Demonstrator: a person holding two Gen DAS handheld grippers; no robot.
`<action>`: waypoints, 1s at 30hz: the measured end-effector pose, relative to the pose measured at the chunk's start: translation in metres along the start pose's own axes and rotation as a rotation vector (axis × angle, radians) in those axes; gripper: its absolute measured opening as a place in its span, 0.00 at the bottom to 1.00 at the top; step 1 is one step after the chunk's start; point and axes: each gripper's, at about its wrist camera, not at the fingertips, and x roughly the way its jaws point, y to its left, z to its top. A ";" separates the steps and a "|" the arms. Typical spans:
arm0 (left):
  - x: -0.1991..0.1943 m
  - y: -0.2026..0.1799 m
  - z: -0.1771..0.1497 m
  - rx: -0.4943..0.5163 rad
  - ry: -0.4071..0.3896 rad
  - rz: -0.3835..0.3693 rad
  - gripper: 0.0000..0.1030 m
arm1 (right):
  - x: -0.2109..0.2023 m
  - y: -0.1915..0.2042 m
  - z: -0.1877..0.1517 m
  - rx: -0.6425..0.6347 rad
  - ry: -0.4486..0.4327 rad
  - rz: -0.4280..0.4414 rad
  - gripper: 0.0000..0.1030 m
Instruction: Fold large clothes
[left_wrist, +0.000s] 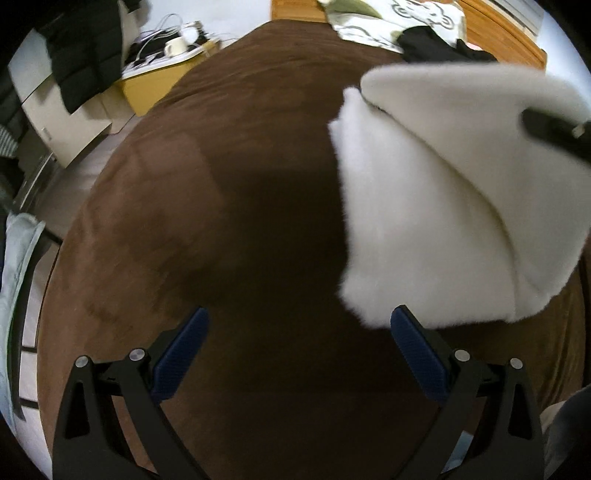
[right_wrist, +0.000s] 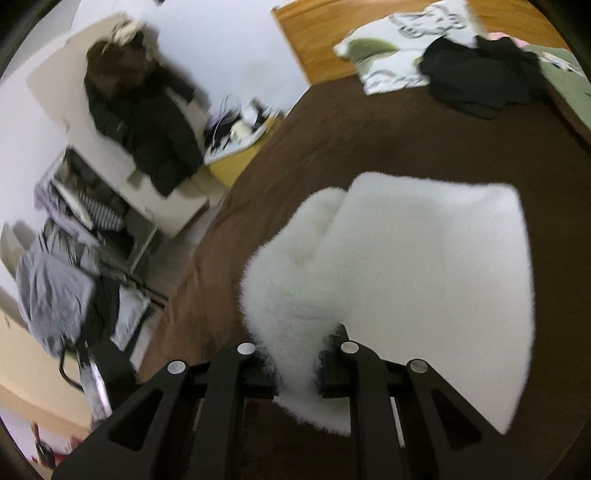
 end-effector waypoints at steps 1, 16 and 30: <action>-0.002 0.004 -0.003 -0.008 0.002 0.006 0.93 | 0.010 0.006 -0.005 -0.021 0.022 -0.006 0.13; 0.002 0.045 -0.039 -0.136 0.055 0.023 0.93 | 0.100 0.011 -0.038 -0.081 0.245 -0.024 0.17; -0.023 0.050 0.017 -0.033 -0.026 -0.010 0.93 | 0.066 0.030 -0.050 -0.201 0.239 0.089 0.76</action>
